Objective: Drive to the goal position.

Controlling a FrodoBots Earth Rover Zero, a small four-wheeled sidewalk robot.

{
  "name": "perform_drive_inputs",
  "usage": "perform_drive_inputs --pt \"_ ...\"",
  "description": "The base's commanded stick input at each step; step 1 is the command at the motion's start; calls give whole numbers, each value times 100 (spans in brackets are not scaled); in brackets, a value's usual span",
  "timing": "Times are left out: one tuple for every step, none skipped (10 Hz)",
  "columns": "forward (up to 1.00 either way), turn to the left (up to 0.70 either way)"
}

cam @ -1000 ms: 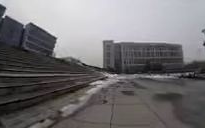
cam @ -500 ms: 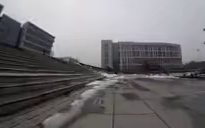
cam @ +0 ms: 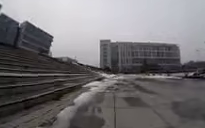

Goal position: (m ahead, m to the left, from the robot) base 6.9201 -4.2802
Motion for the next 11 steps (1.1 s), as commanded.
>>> perform_drive_inputs --pt "100 0" --pt "100 0" --pt "100 0" --pt "100 0" --pt "100 0" --pt "100 0" --pt "100 0" --pt "100 -27" --pt "100 -27" --pt "100 -27" --pt "100 -27"
